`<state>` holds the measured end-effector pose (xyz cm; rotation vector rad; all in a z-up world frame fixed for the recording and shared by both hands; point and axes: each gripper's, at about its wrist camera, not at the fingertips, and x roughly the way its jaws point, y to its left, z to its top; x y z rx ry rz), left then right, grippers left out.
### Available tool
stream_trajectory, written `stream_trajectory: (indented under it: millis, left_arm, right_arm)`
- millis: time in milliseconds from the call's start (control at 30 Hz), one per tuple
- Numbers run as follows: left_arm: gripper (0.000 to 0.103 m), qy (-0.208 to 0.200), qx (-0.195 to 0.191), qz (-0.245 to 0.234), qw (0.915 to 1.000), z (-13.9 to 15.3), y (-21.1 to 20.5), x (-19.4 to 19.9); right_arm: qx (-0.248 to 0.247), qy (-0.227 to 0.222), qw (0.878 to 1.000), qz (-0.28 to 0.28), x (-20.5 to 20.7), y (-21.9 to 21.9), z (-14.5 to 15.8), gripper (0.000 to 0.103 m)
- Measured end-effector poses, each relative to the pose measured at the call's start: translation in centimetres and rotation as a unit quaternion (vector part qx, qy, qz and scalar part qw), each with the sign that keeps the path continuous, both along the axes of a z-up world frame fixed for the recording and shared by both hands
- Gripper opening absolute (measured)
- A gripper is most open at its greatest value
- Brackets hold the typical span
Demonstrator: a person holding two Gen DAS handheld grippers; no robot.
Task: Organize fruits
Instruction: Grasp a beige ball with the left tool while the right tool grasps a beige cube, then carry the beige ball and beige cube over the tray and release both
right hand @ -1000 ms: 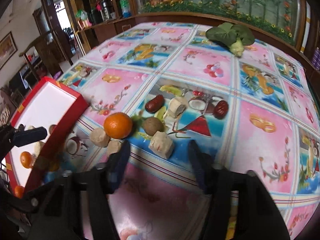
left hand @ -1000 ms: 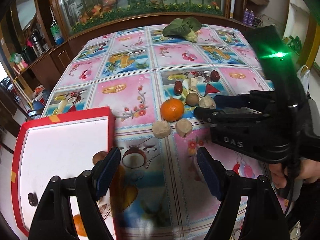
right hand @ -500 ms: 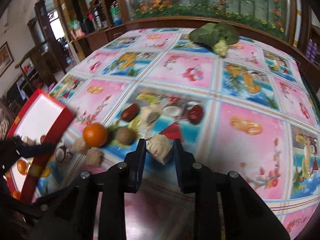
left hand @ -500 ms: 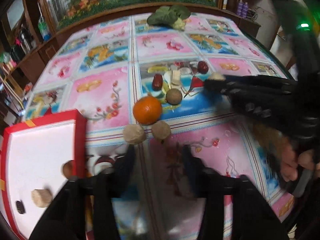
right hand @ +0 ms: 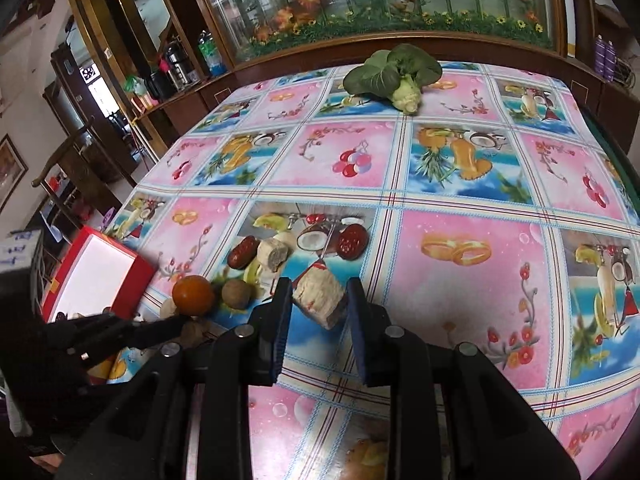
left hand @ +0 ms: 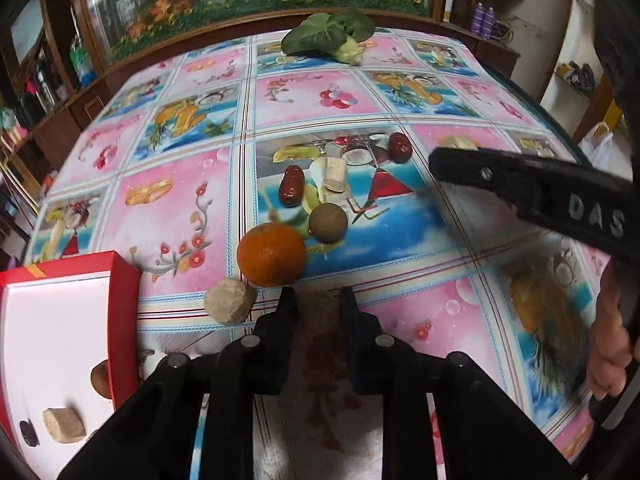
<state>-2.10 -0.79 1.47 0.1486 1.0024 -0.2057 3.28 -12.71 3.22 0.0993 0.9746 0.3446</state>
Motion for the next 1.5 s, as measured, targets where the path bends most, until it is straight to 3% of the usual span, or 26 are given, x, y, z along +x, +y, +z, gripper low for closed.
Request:
stream_trajectory:
  millis: [167,333,500,733,900,1133,1300,1500]
  left_arm:
    - [0.021,-0.004,-0.014,0.011,0.9998,0.6,0.6,-0.9]
    - [0.021,-0.047,-0.038,0.021,0.9980,4.0,2.9,-4.3]
    - [0.020,-0.096,-0.036,0.065,0.9926,6.8,7.1,-7.1]
    - [0.020,-0.119,-0.026,0.128,0.9843,7.4,12.8,-8.2]
    - [0.020,-0.122,-0.020,0.158,0.9796,6.7,15.7,-8.8]
    - [0.021,-0.117,0.005,0.187,0.9754,5.5,19.2,-9.0]
    - [0.021,-0.111,0.018,0.200,0.9734,4.7,21.0,-9.2]
    - [0.021,-0.096,0.027,0.209,0.9728,3.7,22.4,-8.9]
  right_arm:
    - [0.003,0.000,1.000,-0.007,0.1,-0.3,-0.1,0.029]
    - [0.011,-0.007,1.000,-0.009,0.0,-0.4,0.0,0.029]
    - [0.049,-0.016,0.999,0.002,-0.9,0.3,0.6,0.030]
    - [0.090,-0.056,0.993,0.061,-4.1,5.5,2.1,0.030]
    - [0.116,-0.061,0.987,0.095,-5.7,9.7,2.3,0.030]
    - [0.102,-0.050,0.980,0.164,-7.1,17.2,1.5,0.030]
    - [0.057,-0.025,0.978,0.201,-7.3,22.5,-0.2,0.030]
    - [0.024,-0.008,0.977,0.213,-7.3,25.4,-1.6,0.030]
